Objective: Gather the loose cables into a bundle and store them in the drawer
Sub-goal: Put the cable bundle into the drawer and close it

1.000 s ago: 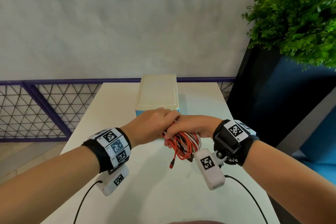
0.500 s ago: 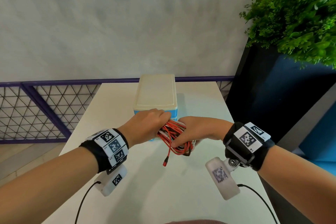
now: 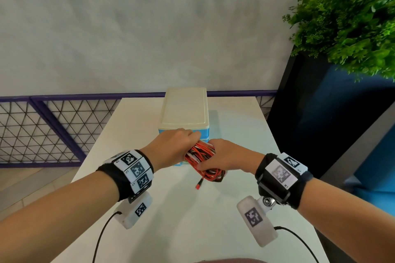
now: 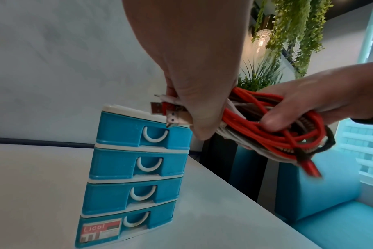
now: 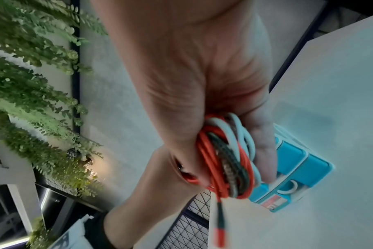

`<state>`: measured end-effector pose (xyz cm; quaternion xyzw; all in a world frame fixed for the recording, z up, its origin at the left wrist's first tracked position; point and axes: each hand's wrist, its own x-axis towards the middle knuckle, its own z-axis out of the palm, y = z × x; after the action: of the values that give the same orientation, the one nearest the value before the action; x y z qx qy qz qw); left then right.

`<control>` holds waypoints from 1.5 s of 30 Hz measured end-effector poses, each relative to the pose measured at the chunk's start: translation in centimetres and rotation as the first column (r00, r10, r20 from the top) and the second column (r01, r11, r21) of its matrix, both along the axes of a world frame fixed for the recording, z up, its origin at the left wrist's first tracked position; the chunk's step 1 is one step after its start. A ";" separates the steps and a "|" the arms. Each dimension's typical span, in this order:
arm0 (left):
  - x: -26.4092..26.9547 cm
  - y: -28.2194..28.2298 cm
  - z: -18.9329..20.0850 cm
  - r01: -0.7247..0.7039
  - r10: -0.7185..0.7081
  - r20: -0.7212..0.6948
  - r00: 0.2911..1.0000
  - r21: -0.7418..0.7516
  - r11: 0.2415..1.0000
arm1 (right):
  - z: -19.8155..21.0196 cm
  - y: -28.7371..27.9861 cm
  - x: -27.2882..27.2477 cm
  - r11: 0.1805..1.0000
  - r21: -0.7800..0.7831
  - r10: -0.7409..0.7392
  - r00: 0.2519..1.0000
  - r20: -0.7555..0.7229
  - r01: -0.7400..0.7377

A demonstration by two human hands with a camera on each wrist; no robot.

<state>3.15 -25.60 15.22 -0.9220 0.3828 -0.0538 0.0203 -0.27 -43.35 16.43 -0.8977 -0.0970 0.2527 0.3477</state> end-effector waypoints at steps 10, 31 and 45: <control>-0.2 -0.4 0.2 -0.076 0.086 -0.231 0.969 0.050 0.996 | -0.6 -0.1 0.7 0.999 -0.031 -0.028 0.999 0.015 0.029; -0.8 -1.4 0.4 -0.034 0.041 -0.255 0.966 0.029 0.999 | -0.6 -1.2 1.0 0.964 0.235 0.012 0.860 -0.510 0.126; -1.8 -0.7 -0.2 -0.001 -0.005 -0.214 0.977 -0.027 1.000 | -1.4 -1.0 1.1 0.946 0.281 -0.019 0.896 -0.443 0.160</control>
<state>1.39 -26.26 15.05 -0.9223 0.3829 0.0407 -0.0335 0.87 -44.38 15.02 -0.7561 -0.0135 0.4116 0.5087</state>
